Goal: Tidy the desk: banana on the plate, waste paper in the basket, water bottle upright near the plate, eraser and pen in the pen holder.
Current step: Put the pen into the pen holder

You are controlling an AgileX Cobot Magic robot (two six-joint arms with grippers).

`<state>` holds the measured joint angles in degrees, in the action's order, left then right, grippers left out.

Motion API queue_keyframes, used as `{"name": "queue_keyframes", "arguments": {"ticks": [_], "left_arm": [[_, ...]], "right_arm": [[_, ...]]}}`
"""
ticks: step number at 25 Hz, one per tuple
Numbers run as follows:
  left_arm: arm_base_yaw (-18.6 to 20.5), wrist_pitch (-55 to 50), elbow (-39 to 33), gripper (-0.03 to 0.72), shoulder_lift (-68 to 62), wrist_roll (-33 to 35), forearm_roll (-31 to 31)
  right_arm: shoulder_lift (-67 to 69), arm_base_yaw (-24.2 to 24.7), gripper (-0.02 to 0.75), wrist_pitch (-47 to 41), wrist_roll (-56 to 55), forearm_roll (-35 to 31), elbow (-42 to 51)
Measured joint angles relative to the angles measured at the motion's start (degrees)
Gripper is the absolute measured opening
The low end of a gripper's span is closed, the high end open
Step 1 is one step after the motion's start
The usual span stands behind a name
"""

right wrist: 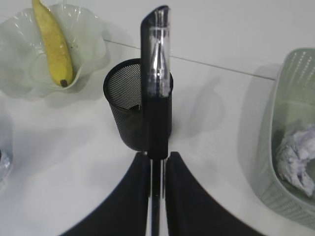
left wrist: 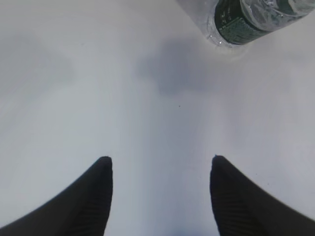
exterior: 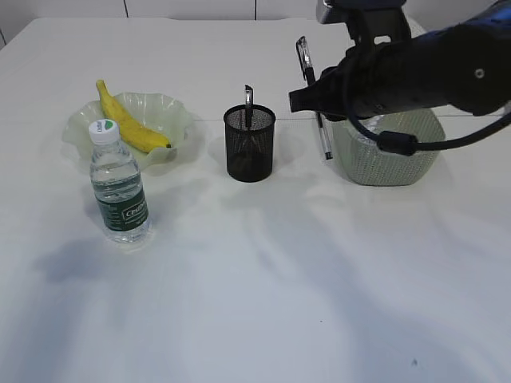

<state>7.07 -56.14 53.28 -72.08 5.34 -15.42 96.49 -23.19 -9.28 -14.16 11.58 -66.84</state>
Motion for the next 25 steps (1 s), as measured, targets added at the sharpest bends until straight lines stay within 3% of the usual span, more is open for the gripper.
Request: {"name": "queue_keyframes", "arguments": {"ticks": [8,15,25], "left_arm": [[0.00,0.00,0.00,0.442,0.00,0.00,-0.11],[0.00,0.18,0.00,0.443,0.00,0.00,-0.11],[0.00,0.91,0.00,0.442,0.00,0.00,-0.11]], "right_arm": [[8.94,0.13,0.046,13.40,0.00,0.00,-5.68],[18.04,0.13,0.046,15.27,-3.06,0.82,-16.60],[25.12,2.32,0.046,15.51,-18.02,16.78,-26.72]]}}
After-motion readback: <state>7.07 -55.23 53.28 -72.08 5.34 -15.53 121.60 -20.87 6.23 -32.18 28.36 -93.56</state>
